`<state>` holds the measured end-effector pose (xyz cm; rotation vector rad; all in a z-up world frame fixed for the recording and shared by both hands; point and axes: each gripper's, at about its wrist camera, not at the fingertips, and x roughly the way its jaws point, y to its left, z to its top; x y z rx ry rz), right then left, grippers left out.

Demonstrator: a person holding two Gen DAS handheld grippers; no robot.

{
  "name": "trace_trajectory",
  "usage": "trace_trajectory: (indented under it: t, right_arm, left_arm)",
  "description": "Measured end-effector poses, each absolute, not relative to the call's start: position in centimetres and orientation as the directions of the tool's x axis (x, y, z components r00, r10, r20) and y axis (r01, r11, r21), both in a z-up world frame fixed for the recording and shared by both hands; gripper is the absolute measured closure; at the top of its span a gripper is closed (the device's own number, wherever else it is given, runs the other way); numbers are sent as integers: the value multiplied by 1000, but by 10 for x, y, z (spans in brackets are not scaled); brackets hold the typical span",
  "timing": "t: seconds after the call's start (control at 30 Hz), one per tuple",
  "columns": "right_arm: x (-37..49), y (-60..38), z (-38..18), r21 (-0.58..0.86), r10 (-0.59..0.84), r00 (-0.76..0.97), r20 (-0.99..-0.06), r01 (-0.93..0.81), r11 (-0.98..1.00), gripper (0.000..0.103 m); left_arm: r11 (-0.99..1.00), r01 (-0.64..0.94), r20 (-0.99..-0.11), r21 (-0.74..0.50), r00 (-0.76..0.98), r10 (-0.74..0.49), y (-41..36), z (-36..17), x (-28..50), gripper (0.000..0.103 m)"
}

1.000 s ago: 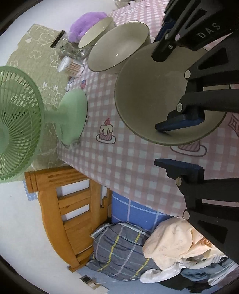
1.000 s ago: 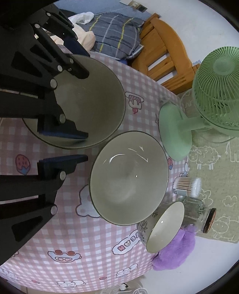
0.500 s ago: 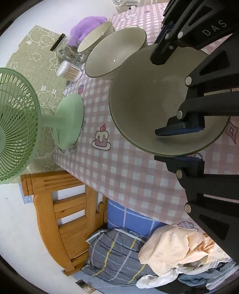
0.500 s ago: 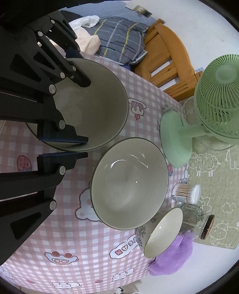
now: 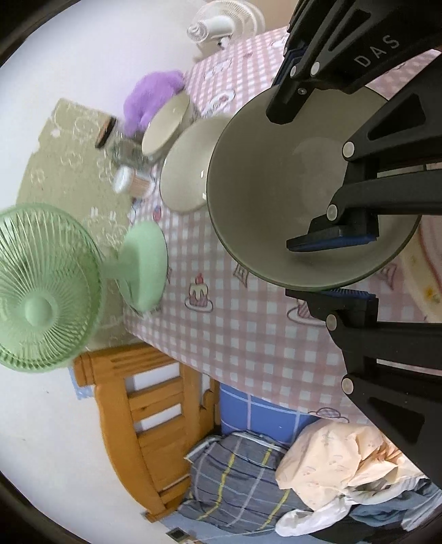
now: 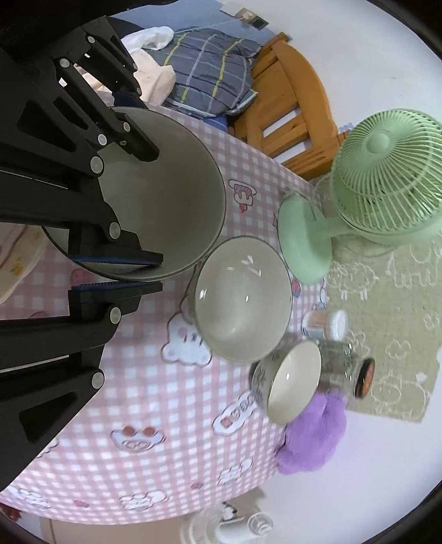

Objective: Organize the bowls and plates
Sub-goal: 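Lift the bowl with the right gripper and carry it toward the plates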

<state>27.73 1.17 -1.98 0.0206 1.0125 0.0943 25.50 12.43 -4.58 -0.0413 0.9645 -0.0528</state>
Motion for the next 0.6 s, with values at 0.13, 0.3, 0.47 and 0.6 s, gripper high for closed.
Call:
trace_trajectory:
  t: [0.13, 0.3, 0.47, 0.6]
  right_arm:
    - [254, 0, -9, 58, 65, 546, -835, -29, 998, 92]
    - [225, -18, 2, 57, 44, 556, -830, 6, 998, 92]
    - [198, -42, 9, 64, 45, 561, -827, 15, 998, 92]
    - [181, -60, 12, 67, 52, 565, -823, 6, 998, 92]
  left_arm:
    - [996, 69, -813, -58, 576, -87, 111, -38, 238, 86]
    - [993, 97, -809, -72, 577, -115, 92, -28, 215, 86]
    - [992, 103, -798, -67, 591, -115, 74, -17, 194, 86]
    - [994, 82, -800, -69, 591, -104, 57, -11, 177, 86]
